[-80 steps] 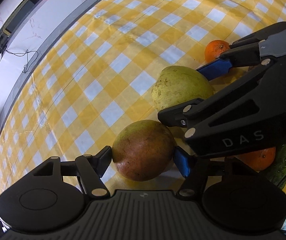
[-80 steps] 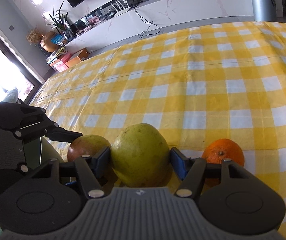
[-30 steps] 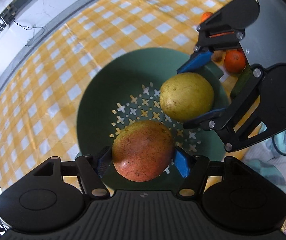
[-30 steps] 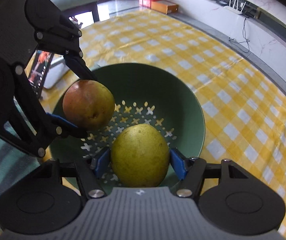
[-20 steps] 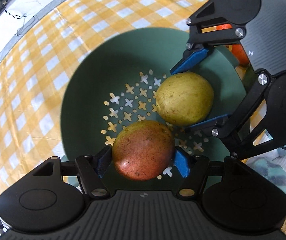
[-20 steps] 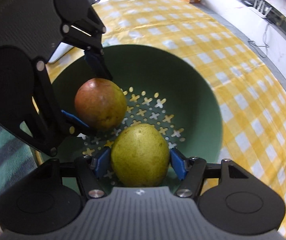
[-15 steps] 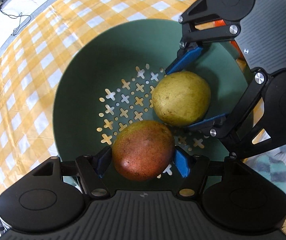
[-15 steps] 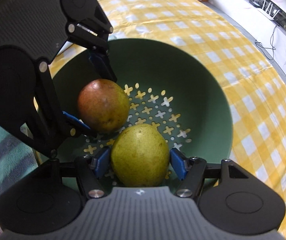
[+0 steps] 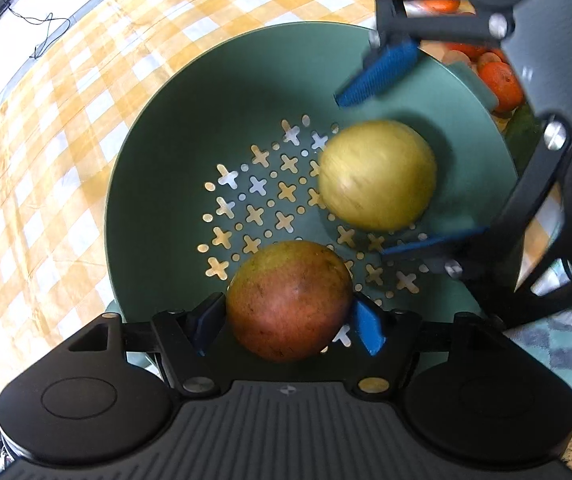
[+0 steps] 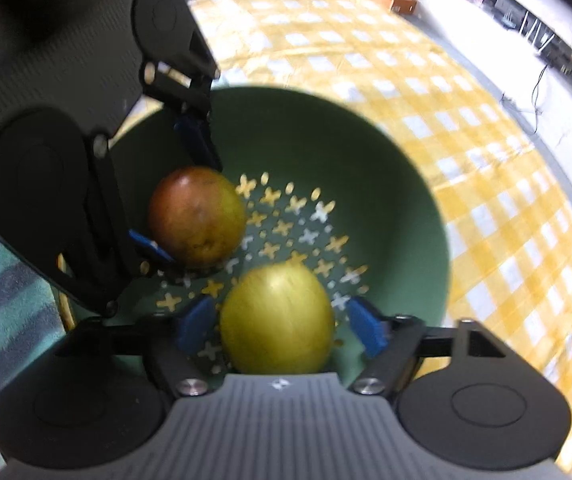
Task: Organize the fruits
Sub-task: 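Lower the mango into the green colander with the left tool while the right tool lowers the pear, then open both tools and lift them away from the colander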
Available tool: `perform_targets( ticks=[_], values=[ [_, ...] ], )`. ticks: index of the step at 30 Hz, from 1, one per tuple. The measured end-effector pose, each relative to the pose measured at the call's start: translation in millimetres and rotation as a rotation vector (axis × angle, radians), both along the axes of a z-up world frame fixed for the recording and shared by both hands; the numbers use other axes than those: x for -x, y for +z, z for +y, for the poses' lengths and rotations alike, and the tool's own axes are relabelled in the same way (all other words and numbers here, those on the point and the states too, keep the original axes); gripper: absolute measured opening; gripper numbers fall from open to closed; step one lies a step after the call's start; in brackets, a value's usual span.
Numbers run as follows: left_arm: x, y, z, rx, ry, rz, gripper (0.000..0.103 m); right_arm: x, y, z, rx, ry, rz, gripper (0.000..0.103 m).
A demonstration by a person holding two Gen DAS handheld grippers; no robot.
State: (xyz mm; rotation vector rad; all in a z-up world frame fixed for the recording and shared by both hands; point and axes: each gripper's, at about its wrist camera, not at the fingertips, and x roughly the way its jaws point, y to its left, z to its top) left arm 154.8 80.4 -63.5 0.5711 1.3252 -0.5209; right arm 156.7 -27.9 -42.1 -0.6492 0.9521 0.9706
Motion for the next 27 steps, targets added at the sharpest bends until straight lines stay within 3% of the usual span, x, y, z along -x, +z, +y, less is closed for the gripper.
perform_targets(
  ticks=[3, 15, 27],
  values=[
    [0, 3, 2, 0.015, 0.018, -0.004, 0.084, -2, 8, -1, -0.011, -0.001, 0.023, 0.081],
    [17, 43, 2, 0.068, 0.06, -0.099, 0.086, 13, 37, -17, -0.05, -0.067, -0.056, 0.081],
    [65, 112, -30, 0.19, 0.162, -0.304, 0.086, 32, 74, -87, -0.218, -0.331, -0.057, 0.081]
  ],
)
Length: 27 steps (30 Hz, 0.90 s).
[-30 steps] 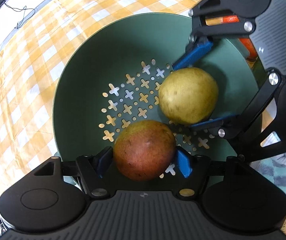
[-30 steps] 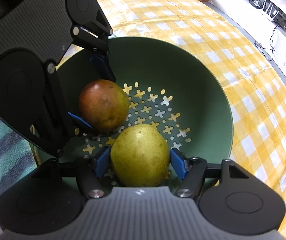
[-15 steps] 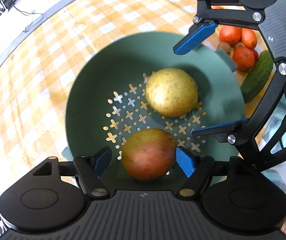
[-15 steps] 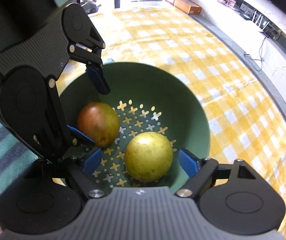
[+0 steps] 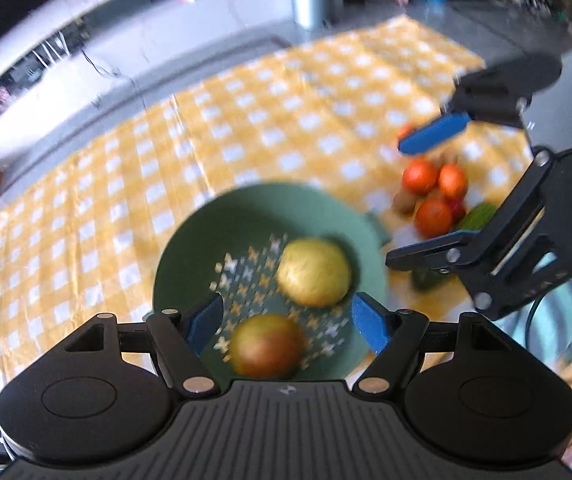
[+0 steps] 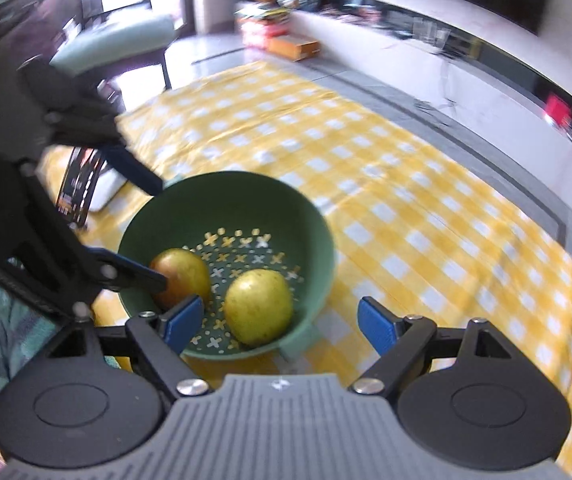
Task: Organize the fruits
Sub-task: 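Open both tools and lift them away from the colander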
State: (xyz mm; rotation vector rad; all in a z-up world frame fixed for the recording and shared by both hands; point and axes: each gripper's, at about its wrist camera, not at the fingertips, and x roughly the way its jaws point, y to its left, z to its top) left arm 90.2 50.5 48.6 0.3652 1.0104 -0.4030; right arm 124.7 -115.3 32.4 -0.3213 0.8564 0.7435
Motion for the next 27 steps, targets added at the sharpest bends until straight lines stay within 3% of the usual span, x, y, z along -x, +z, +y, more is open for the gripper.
perform_targets(
  ticks=[7, 11, 15, 22, 27],
  values=[
    [29, 10, -46, 0.108, 0.041, -0.088, 0.086, 19, -1, -57, -0.079, -0.179, 0.008, 0.081],
    [36, 15, -60, 0.229, 0.072, -0.089, 0.086, 28, -8, -89, -0.106, -0.266, -0.002, 0.081],
    [38, 16, -77, 0.297, 0.079, -0.105, 0.086, 30, -14, -120, -0.157, -0.374, -0.004, 0.081],
    [21, -19, -91, 0.37, 0.104, -0.094, 0.086, 24, -37, -154, -0.18, -0.547, -0.055, 0.081],
    [7, -46, -92, 0.362, 0.155, -0.096, 0.086, 14, -59, -165, -0.197, -0.643, -0.061, 0.081]
  ],
)
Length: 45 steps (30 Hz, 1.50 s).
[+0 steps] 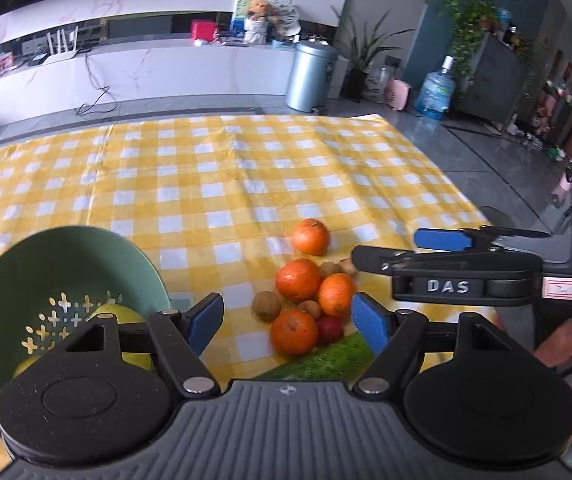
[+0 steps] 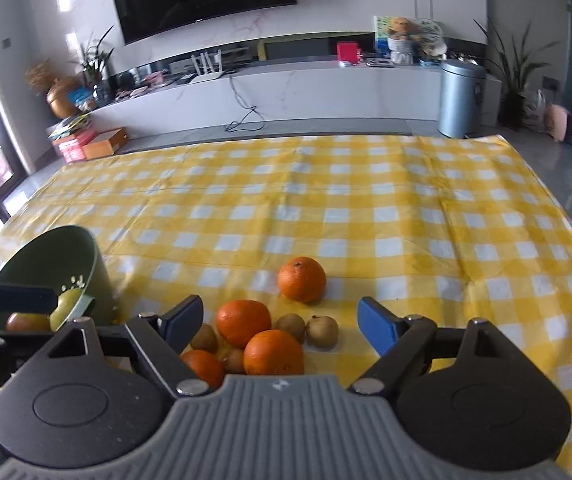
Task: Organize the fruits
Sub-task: 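Open both tools and lift them away from the colander, then grasp an orange with the left tool while the right tool grasps another orange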
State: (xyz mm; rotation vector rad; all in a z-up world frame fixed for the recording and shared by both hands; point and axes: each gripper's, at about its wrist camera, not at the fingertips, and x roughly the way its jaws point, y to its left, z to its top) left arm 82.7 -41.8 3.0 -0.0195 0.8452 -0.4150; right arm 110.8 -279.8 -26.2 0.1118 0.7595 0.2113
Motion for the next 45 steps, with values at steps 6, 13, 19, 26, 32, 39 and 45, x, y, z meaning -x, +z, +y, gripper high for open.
perform_targets(
  ticks=[6, 13, 19, 26, 32, 39, 45],
  values=[
    [-9, -21, -3, -0.001, 0.018, 0.009, 0.086, -12, -12, -4, -0.058, -0.037, -0.015, 0.08],
    [-16, -37, -9, -0.033, 0.025, -0.03, 0.085, -29, -28, -8, -0.116, -0.052, 0.028, 0.064],
    [-20, -45, -14, -0.052, 0.012, -0.064, 0.083, -41, -41, -17, -0.198, -0.073, 0.077, 0.053],
    [-24, -39, -30, -0.055, -0.044, -0.077, 0.079, -51, -47, -18, -0.234, -0.079, 0.091, 0.05],
    [-50, -47, -40, 0.001, -0.044, 0.016, 0.066, -59, -54, -23, -0.261, -0.119, 0.119, 0.048],
    [-74, -68, -39, 0.043, -0.003, 0.117, 0.064, -70, -59, -22, -0.246, -0.137, 0.124, 0.047],
    [-82, -73, -36, 0.064, 0.018, 0.15, 0.064, -79, -61, -9, -0.172, -0.107, 0.112, 0.047]
  ],
)
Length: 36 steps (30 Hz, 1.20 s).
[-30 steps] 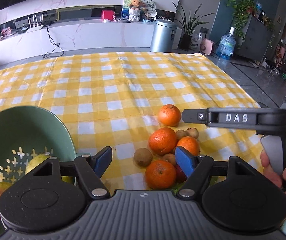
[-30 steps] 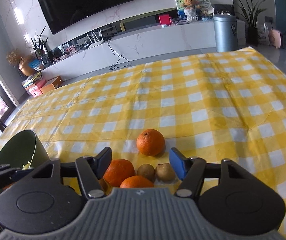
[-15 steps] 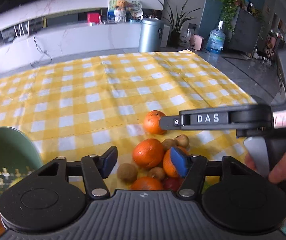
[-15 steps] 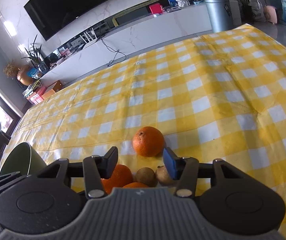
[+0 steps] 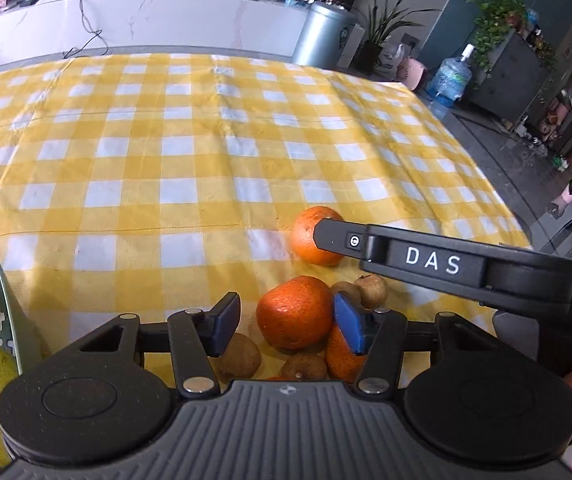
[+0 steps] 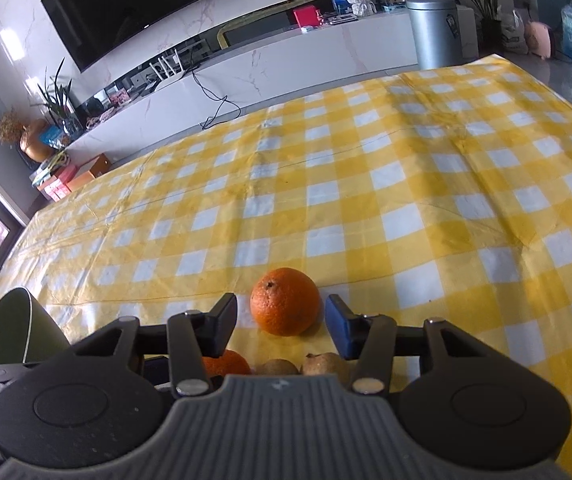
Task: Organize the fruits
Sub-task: 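Grasp an orange with the left tool while the right tool grasps another orange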
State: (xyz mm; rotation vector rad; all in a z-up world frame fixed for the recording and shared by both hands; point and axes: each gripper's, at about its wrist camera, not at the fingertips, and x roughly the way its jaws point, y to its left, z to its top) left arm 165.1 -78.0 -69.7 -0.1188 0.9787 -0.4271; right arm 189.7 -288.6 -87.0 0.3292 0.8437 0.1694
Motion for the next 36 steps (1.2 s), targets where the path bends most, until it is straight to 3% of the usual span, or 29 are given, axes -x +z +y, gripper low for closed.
perform_targets(
  ticks=[10, 14, 23, 36],
  values=[
    [-9, -6, -1, 0.045, 0.023, 0.043, 0.064, -14, -10, 6, 0.02, 0.01, 0.031, 0.047],
    [-9, -8, -1, 0.066, 0.02, 0.051, 0.054, -17, -13, 7, 0.028, 0.009, 0.047, 0.043],
    [-3, -5, -5, 0.058, 0.047, 0.039, 0.049, -16, -14, 4, -0.001, 0.0, 0.057, 0.041],
    [33, 56, 14, -0.011, 0.085, -0.134, 0.049, 3, 13, -7, -0.032, -0.038, -0.055, 0.04]
  ],
)
